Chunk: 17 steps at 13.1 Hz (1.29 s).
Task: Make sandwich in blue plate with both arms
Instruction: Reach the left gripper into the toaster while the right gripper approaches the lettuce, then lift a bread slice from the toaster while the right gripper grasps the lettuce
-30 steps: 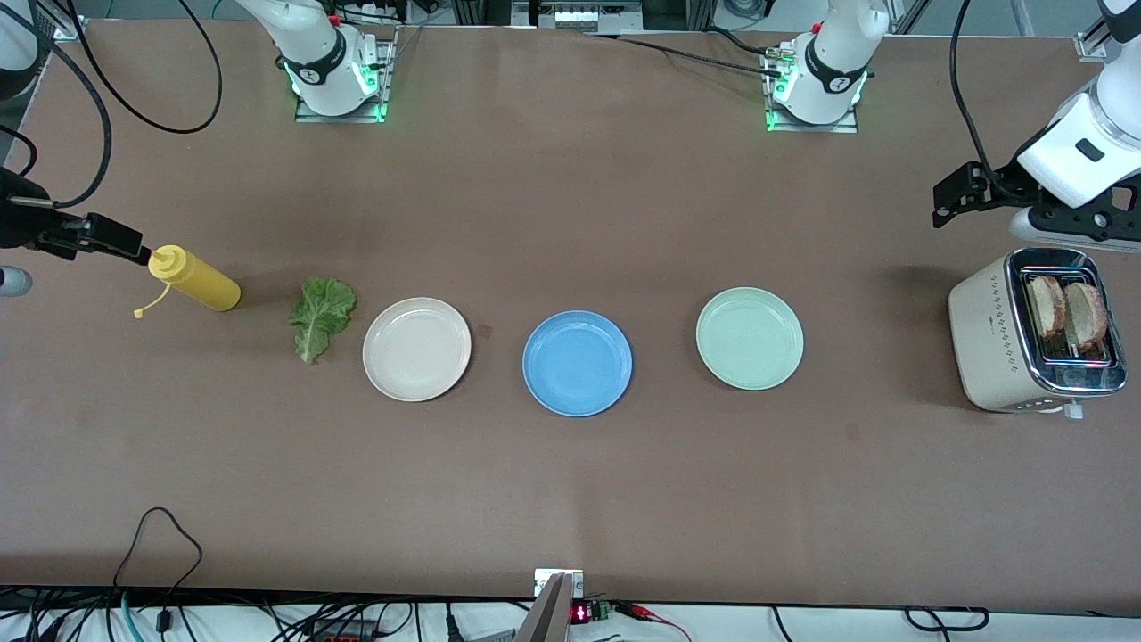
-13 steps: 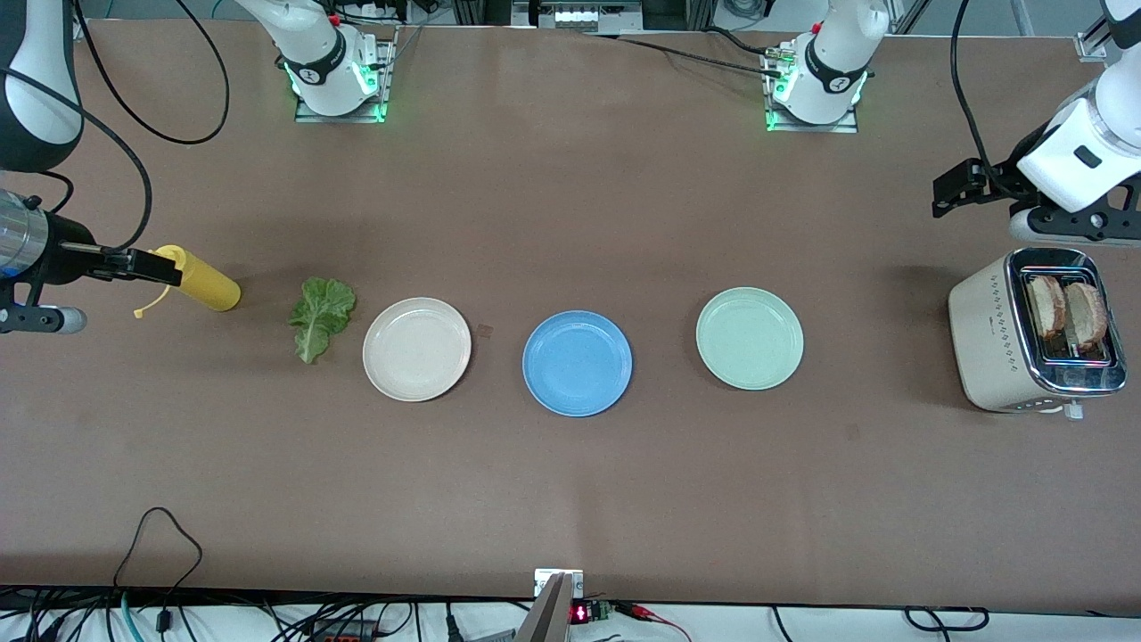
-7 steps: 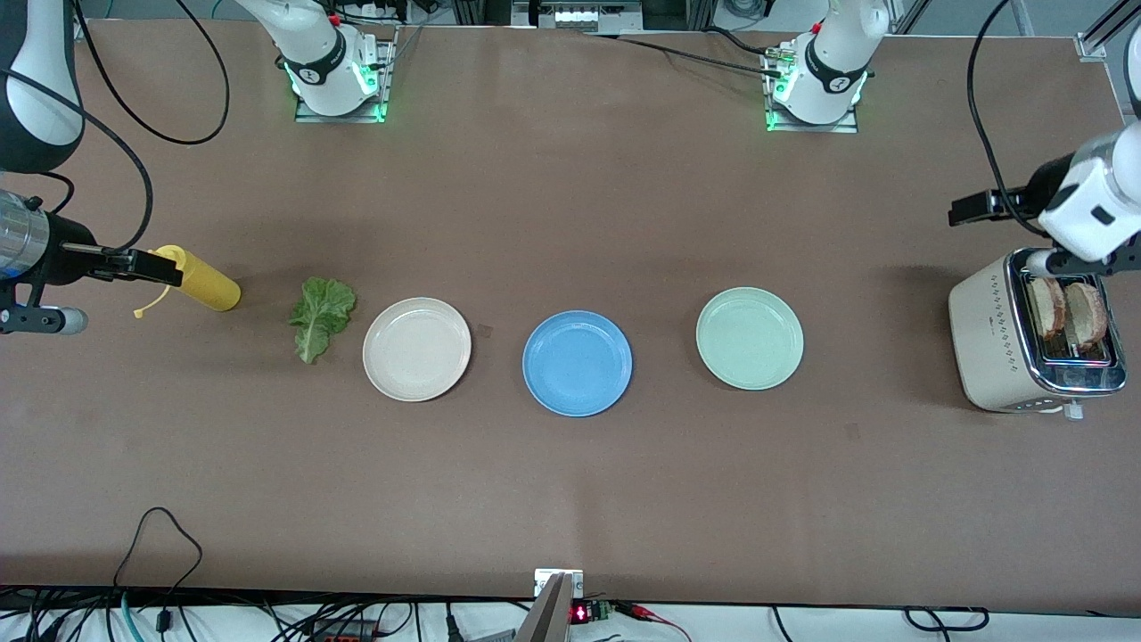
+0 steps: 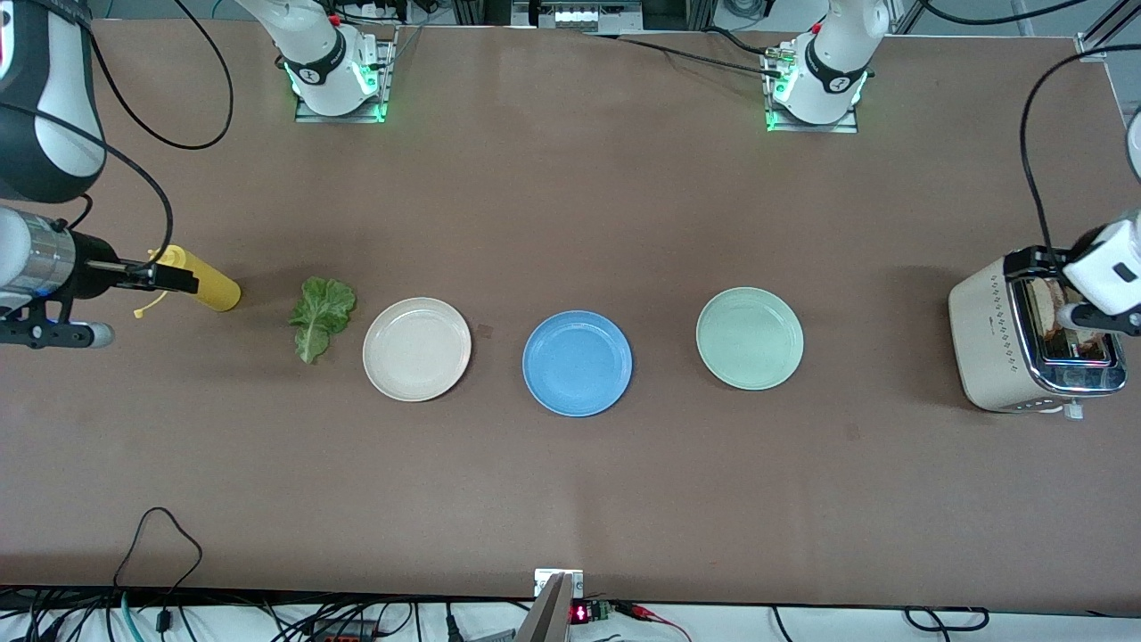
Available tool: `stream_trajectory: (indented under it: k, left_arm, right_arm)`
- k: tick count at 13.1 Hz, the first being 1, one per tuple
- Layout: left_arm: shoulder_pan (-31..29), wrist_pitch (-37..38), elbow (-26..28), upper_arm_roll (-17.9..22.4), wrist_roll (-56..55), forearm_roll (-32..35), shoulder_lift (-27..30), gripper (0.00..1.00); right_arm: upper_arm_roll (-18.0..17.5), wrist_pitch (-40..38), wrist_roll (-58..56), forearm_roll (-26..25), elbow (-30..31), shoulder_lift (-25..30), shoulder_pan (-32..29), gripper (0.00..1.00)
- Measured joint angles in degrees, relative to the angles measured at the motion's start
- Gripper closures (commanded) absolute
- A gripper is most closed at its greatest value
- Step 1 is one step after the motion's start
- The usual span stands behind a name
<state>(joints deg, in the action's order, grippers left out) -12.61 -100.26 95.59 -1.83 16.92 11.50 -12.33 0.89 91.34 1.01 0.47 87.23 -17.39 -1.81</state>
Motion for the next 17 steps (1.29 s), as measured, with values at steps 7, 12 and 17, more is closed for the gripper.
stream_trajectory:
  k: [7, 12, 17]
  left_arm:
    - [-5.42, -10.28, 5.93, 0.09, 2.09, 0.00, -2.51, 0.42]
    - [-7.31, -12.34, 8.92, 0.10, 2.07, 0.00, -2.58, 0.54]
    - [-7.81, -15.52, 11.04, 0.09, 2.09, 0.00, -2.96, 0.99]
  right_arm:
    - [-0.01, 0.11, 0.00, 0.00, -0.01, -0.94, 0.00, 0.00]
    - [-0.12, 0.11, 0.00, 0.00, -0.01, -1.04, 0.02, 0.00]
    - [-0.16, 0.09, 0.00, 0.00, 0.01, -1.15, 0.19, 0.00]
